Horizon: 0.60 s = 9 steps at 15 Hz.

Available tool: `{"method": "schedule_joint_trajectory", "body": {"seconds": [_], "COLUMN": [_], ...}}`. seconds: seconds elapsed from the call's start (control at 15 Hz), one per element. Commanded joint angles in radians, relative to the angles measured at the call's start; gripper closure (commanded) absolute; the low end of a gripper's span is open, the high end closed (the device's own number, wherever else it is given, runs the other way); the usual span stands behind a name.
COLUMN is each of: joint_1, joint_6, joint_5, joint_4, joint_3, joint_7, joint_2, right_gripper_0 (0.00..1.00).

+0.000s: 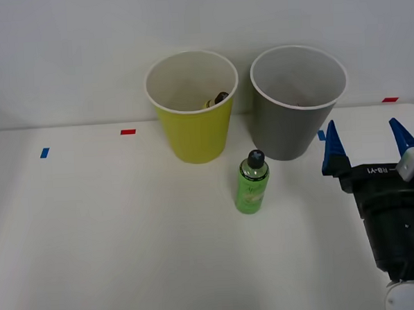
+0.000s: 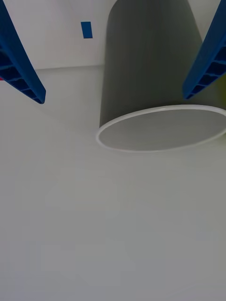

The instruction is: Put cans in the gray bin, plastic bottles in the light green bin

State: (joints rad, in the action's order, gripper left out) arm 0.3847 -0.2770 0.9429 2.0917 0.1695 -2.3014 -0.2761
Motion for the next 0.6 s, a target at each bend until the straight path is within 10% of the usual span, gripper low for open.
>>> {"method": "schedule_joint_trajectory", "body": {"seconds": [0.07, 0.6], "joint_1": [0.066, 0.227], "joint_6": [-0.002, -0.001], "joint_5": [-0.079, -0.125], "joint_4": [0.001, -0.001], "joint_3": [0.005, -0.002], "joint_7": [0.002, 0.011], "joint_2": [0.072, 0.184], "right_gripper_0": [0.00, 0.00]}}
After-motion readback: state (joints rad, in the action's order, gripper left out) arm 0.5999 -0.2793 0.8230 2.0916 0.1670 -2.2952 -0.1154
